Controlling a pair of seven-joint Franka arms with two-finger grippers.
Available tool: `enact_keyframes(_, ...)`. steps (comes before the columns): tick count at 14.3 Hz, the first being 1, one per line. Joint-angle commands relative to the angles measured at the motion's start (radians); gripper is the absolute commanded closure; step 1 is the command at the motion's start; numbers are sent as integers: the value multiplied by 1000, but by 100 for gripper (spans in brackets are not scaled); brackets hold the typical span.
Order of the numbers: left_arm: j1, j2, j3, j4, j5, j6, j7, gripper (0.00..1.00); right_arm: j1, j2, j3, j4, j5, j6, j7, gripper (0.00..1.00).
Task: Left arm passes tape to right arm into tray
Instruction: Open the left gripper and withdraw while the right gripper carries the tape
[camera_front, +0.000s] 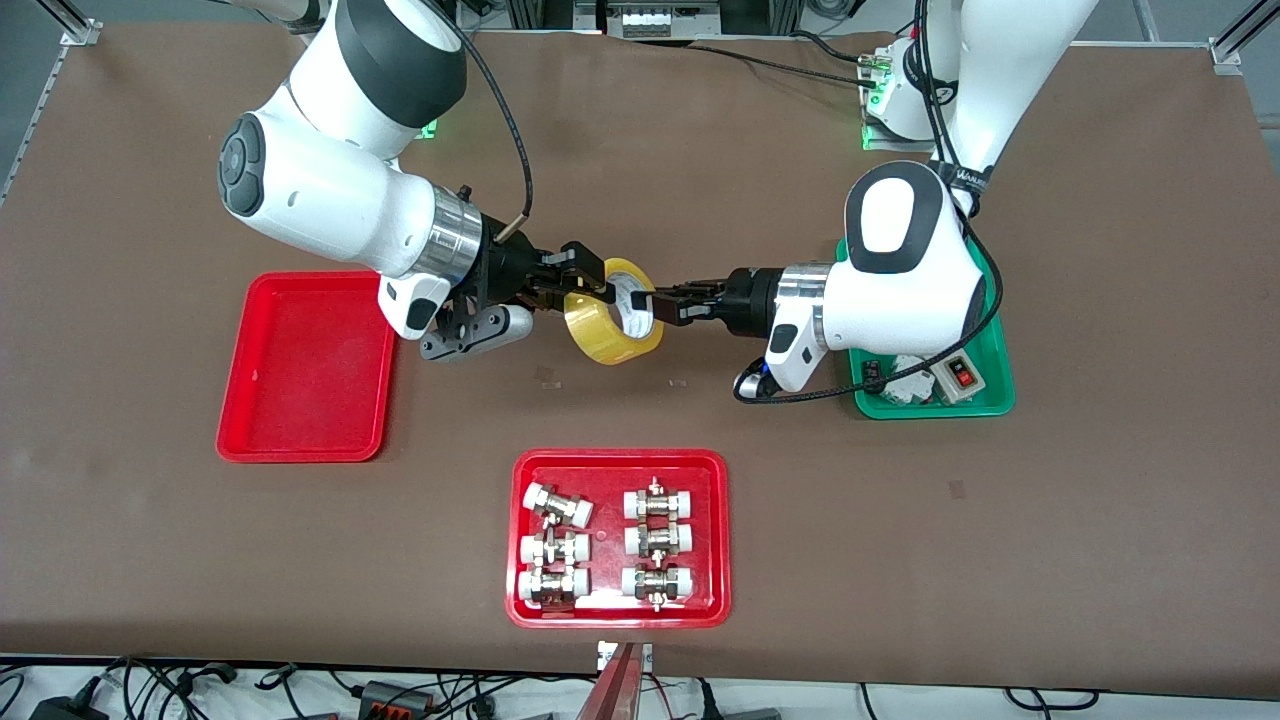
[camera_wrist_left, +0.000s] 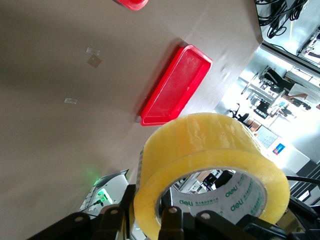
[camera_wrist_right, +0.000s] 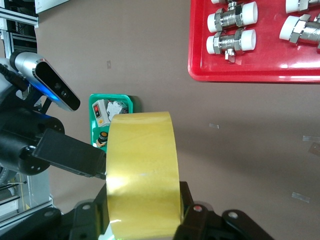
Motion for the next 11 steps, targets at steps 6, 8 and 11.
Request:
enact_keyframes(6, 124, -18, 5, 80, 291, -291, 20, 0, 4, 11, -3, 25, -43, -6, 8, 61)
enact_keyframes(8, 157, -21, 7, 135, 456, -429, 68, 0, -10, 13, -4, 7, -44, -11, -29, 61)
enact_keyframes(11, 241, -32, 10, 186, 622, -569, 221, 0, -83, 13, -12, -47, -44, -18, -63, 61)
